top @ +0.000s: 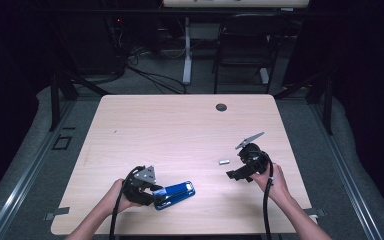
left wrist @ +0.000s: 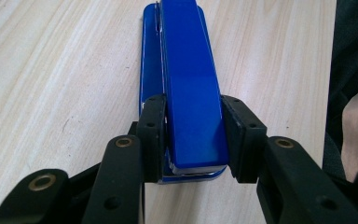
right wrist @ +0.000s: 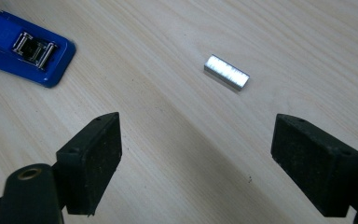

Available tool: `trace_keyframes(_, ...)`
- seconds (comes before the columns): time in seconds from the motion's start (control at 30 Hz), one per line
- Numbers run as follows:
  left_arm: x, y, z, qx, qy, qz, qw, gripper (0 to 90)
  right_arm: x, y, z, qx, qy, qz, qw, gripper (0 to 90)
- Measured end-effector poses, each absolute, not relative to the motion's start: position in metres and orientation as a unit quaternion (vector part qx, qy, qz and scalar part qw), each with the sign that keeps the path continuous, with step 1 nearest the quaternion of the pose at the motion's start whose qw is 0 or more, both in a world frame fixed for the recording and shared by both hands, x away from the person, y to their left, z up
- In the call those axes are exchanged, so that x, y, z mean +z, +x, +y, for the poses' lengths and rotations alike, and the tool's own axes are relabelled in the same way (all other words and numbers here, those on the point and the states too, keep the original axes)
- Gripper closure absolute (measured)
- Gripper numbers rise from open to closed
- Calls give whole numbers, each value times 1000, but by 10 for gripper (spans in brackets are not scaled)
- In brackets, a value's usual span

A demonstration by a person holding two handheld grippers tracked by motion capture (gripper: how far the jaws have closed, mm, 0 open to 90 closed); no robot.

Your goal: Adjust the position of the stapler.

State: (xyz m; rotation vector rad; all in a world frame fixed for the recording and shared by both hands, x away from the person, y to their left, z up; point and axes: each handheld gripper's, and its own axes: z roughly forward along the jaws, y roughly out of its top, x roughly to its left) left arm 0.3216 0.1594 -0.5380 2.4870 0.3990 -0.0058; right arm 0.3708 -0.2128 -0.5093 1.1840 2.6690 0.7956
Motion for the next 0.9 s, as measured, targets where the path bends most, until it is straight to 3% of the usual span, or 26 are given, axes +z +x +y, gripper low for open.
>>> trace_keyframes(0.9,-541,343,148,-17,940,134,313,655,-509,382,-170,266,344,900,43,158)
